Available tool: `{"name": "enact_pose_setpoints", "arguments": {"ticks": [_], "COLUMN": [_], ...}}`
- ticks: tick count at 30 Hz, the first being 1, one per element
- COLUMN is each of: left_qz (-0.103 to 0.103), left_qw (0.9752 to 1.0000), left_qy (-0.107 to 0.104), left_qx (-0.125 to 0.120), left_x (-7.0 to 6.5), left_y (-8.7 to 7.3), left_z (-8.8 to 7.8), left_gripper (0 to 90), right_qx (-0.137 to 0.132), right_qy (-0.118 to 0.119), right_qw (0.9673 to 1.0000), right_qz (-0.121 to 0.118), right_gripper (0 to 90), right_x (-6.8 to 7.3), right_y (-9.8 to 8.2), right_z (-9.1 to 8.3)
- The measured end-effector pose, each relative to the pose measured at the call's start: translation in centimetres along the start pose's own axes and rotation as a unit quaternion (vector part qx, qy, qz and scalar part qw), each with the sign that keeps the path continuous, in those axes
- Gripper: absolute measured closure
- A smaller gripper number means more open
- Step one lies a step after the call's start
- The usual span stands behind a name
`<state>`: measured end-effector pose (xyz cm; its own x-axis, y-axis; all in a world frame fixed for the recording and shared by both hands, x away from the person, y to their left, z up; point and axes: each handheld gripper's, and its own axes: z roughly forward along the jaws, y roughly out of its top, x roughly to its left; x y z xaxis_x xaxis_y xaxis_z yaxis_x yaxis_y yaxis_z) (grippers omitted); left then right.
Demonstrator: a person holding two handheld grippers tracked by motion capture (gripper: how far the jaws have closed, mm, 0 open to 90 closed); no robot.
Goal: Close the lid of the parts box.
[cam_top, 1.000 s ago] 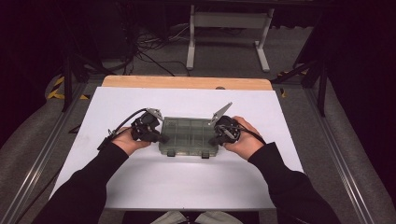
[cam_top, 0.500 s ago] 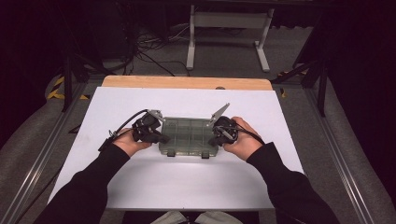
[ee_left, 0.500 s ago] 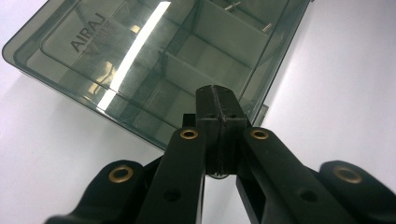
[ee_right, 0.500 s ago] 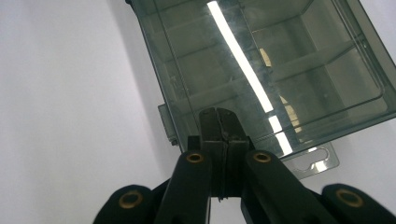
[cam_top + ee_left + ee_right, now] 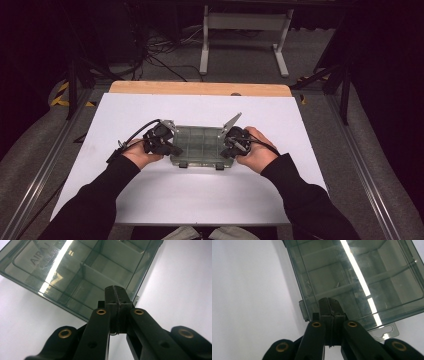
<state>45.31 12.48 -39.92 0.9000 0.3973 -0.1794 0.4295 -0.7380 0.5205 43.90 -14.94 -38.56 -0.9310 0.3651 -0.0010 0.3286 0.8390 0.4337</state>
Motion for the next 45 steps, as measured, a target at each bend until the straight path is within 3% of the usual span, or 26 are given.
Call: {"name": "enact_pose_setpoints", "arguments": {"ticks": [3,6,8,9,11,13,15,17,19,21,23,25,26,27,28,31,32,34,43,45], "left_qz": [0.000,-0.006,-0.014,-0.014,-0.012,-0.010,-0.006,-0.006,-0.005,-0.005,0.005,-0.002,-0.001,-0.006,-0.010,-0.014,-0.021,-0.022,-0.044,-0.042], "left_qw": [1.0000,0.9999,0.9997,0.9992,0.9989,0.9973,0.9961,0.9956,0.9941,0.9928,0.9911,0.9898,0.9888,0.9876,0.9859,0.9823,0.9799,0.9788,0.9599,0.9559], "left_qy": [0.000,0.003,-0.001,-0.014,-0.012,-0.019,-0.022,-0.020,-0.023,-0.016,-0.002,0.000,0.003,0.003,0.005,0.018,0.018,0.015,0.020,0.026], "left_qx": [0.000,-0.015,-0.020,-0.036,-0.044,-0.070,-0.085,-0.091,-0.105,-0.119,-0.133,-0.143,-0.150,-0.157,-0.167,-0.186,-0.197,-0.203,-0.276,-0.290], "left_x": [0.1,0.2,0.2,0.3,0.3,0.0,-0.1,-0.2,-0.4,-0.7,-1.2,-1.4,-1.5,-1.6,-1.8,-1.9,-2.0,-2.0,-2.1,-2.0], "left_y": [0.0,-0.3,-0.5,-0.8,-0.9,-1.2,-1.4,-1.5,-1.7,-2.0,-2.5,-2.7,-2.9,-3.1,-3.4,-4.2,-4.7,-4.9,-7.4,-7.9], "left_z": [-0.1,-0.1,-0.2,-0.4,-0.6,-1.4,-2.0,-2.2,-2.7,-3.1,-3.5,-3.8,-4.0,-4.1,-4.3,-4.8,-5.1,-5.3,-6.4,-6.5], "left_gripper": [89.7,88.8,83.3,80.8,74.2,67.6,60.8,54.0,47.9,44.3,33.8,29.4,25.8,23.8,23.8,19.0,16.8,14.5,2.4,0.4], "right_qx": [-0.005,-0.014,-0.025,-0.034,-0.050,-0.061,-0.092,-0.103,-0.118,-0.127,-0.149,-0.168,-0.187,-0.198,-0.198,-0.232,-0.243,-0.249,-0.293,-0.309], "right_qy": [0.008,0.008,0.006,0.004,0.000,-0.005,-0.016,-0.020,-0.036,-0.043,-0.052,-0.054,-0.057,-0.060,-0.060,-0.057,-0.056,-0.058,-0.077,-0.081], "right_qw": [0.9999,0.9999,0.9996,0.9993,0.9986,0.9978,0.9953,0.9939,0.9917,0.9904,0.9868,0.9834,0.9799,0.9776,0.9776,0.9703,0.9675,0.9659,0.9520,0.9467], "right_qz": [0.007,0.005,0.009,0.012,0.020,0.024,0.026,0.034,0.034,0.033,0.037,0.041,0.040,0.041,0.041,0.041,0.040,0.038,0.044,0.046], "right_gripper": [90.0,90.0,86.0,81.4,77.3,72.2,58.9,55.3,44.9,42.1,37.3,34.6,32.1,30.6,30.6,28.7,27.8,27.5,24.9,24.6], "right_x": [-0.2,-0.3,-0.2,-0.2,-0.1,-0.1,-0.1,0.0,0.2,0.3,0.6,0.8,0.9,1.0,1.0,1.1,1.3,1.3,2.1,2.4], "right_y": [-0.2,-0.3,-0.5,-0.6,-0.8,-0.9,-1.1,-1.3,-1.5,-1.7,-2.0,-2.4,-2.6,-2.8,-2.8,-3.2,-3.5,-3.6,-5.1,-5.7], "right_z": [0.0,0.0,-0.1,-0.1,-0.3,-0.6,-1.0,-1.4,-1.7,-1.9,-2.3,-2.6,-3.0,-3.2,-3.2,-3.7,-3.9,-4.0,-4.8,-5.1]}}
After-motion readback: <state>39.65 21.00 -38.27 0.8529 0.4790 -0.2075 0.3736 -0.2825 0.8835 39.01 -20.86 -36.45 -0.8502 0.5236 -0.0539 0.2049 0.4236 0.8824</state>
